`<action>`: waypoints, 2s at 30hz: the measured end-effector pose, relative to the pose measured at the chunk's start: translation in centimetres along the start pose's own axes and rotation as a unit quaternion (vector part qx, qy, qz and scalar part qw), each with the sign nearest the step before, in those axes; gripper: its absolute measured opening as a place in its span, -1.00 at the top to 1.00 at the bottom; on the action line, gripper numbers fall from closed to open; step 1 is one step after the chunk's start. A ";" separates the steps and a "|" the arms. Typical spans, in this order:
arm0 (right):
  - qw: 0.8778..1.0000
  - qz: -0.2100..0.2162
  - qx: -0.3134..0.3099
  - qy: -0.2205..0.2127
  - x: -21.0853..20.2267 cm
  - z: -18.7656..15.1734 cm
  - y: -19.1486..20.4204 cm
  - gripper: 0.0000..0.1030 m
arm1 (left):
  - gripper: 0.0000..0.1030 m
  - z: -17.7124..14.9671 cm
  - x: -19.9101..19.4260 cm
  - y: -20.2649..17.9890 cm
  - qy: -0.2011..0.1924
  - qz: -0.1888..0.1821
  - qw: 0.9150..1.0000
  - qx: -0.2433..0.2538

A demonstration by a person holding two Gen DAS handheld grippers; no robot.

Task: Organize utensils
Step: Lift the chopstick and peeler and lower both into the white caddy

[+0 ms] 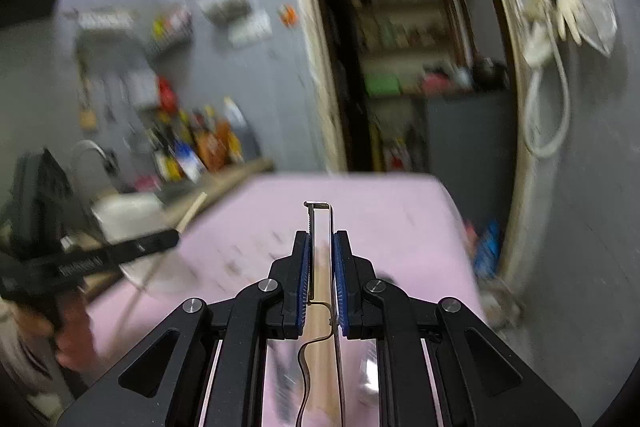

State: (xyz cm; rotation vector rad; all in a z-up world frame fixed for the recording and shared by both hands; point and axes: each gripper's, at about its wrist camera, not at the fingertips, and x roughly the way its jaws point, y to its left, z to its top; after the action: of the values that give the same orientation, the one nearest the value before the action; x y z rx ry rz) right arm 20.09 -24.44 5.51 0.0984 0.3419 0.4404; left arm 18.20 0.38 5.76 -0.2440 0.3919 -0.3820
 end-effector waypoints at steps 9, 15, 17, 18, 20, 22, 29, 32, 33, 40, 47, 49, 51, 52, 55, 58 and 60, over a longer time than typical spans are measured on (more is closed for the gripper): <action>0.983 0.128 -0.007 -0.131 3.5 6.1 8.7 0.81 | 0.96 6.3 -5.8 6.1 -0.139 0.052 0.989 -0.012; 0.964 0.204 0.031 -0.167 8.7 9.3 13.6 0.81 | 0.96 8.9 -8.4 13.3 -0.203 0.110 0.971 -0.060; 0.961 0.211 0.034 -0.173 10.1 9.9 14.9 0.81 | 0.96 9.3 -8.9 15.8 -0.216 0.123 0.965 -0.081; 0.961 0.211 0.037 -0.173 11.1 10.1 15.5 0.81 | 0.96 9.5 -8.9 16.7 -0.222 0.129 0.962 -0.090; 0.962 0.209 0.043 -0.171 12.2 9.8 16.3 0.81 | 0.96 9.5 -9.0 18.3 -0.234 0.136 0.956 -0.111; 0.963 0.203 0.045 -0.171 13.1 9.2 16.7 0.81 | 0.96 9.4 -8.9 19.5 -0.240 0.138 0.953 -0.125; 0.967 0.185 0.045 -0.167 14.7 6.4 16.8 0.81 | 0.96 7.9 -8.6 20.4 -0.286 0.185 0.931 -0.130; 0.968 0.183 0.040 -0.165 15.2 5.5 17.0 0.81 | 0.96 7.2 -8.5 20.0 -0.301 0.213 0.921 -0.127; 0.969 0.181 0.037 -0.166 15.2 5.3 17.0 0.81 | 0.96 7.0 -8.4 19.9 -0.307 0.224 0.916 -0.126; 0.972 0.171 0.021 -0.160 15.6 4.3 17.4 0.81 | 0.96 5.4 -8.0 18.6 -0.336 0.274 0.896 -0.097; 0.976 0.167 0.015 -0.142 16.1 3.3 17.5 0.80 | 0.96 4.2 -7.1 18.3 -0.318 0.285 0.901 -0.082; 0.977 0.166 0.014 -0.136 16.1 3.0 17.5 0.80 | 0.96 3.7 -6.8 18.2 -0.304 0.284 0.906 -0.080; 0.978 0.165 0.013 -0.128 16.2 2.7 17.4 0.80 | 0.95 3.3 -6.5 17.8 -0.286 0.287 0.911 -0.072; 0.978 0.165 0.012 -0.124 16.3 2.6 17.4 0.80 | 0.95 3.1 -6.5 17.7 -0.280 0.287 0.914 -0.069; 0.979 0.167 0.008 -0.114 16.4 2.2 17.5 0.79 | 0.95 2.5 -6.1 17.2 -0.241 0.285 0.926 -0.062; 0.980 0.168 0.004 -0.105 16.4 1.9 17.6 0.79 | 0.95 1.9 -6.0 17.1 -0.212 0.276 0.935 -0.067; 0.981 0.169 0.002 -0.097 16.3 1.7 17.7 0.79 | 0.95 1.7 -5.9 17.0 -0.193 0.266 0.942 -0.070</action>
State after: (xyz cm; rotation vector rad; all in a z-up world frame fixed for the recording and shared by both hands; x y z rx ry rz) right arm 27.48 -1.46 5.13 0.2036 0.1319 0.7609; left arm 19.20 18.32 4.02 -0.3321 0.0865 0.2297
